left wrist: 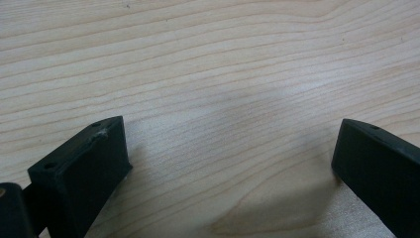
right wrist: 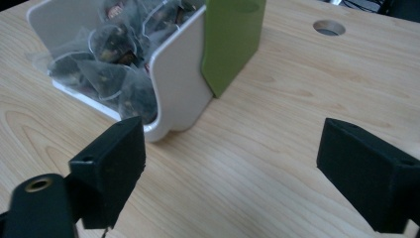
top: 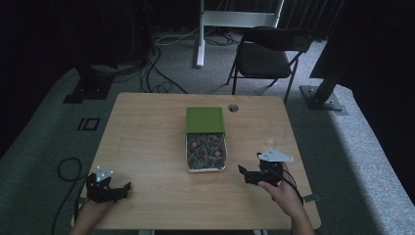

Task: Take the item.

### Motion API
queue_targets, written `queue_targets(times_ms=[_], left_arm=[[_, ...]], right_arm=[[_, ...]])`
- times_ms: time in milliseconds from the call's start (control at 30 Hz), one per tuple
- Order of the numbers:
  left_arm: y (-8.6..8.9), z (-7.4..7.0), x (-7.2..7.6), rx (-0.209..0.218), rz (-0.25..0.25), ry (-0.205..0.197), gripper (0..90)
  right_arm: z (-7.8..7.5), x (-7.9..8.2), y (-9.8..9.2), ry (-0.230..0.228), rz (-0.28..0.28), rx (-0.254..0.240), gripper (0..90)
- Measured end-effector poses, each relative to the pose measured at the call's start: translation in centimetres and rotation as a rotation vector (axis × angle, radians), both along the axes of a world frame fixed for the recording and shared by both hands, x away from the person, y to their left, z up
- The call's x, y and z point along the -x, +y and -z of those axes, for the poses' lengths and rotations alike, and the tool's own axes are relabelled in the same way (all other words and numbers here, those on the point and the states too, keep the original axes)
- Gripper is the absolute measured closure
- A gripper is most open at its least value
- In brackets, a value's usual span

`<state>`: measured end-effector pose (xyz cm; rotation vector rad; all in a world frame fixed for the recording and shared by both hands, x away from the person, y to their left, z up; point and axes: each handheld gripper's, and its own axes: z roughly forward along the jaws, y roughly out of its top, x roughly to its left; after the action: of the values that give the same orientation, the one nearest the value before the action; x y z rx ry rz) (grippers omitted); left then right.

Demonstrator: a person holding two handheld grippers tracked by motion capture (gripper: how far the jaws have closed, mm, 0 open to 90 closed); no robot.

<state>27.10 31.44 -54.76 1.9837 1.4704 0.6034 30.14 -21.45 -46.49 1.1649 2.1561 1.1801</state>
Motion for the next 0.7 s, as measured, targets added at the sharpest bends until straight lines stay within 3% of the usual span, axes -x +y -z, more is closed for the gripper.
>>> queue_targets(times_ms=[700], left_arm=[[0.0, 0.0, 0.0, 0.000, 0.000, 0.001, 1.6]], right_arm=[[-1.7, -1.9, 4.7, -0.030, -0.098, -0.003, 14.5]])
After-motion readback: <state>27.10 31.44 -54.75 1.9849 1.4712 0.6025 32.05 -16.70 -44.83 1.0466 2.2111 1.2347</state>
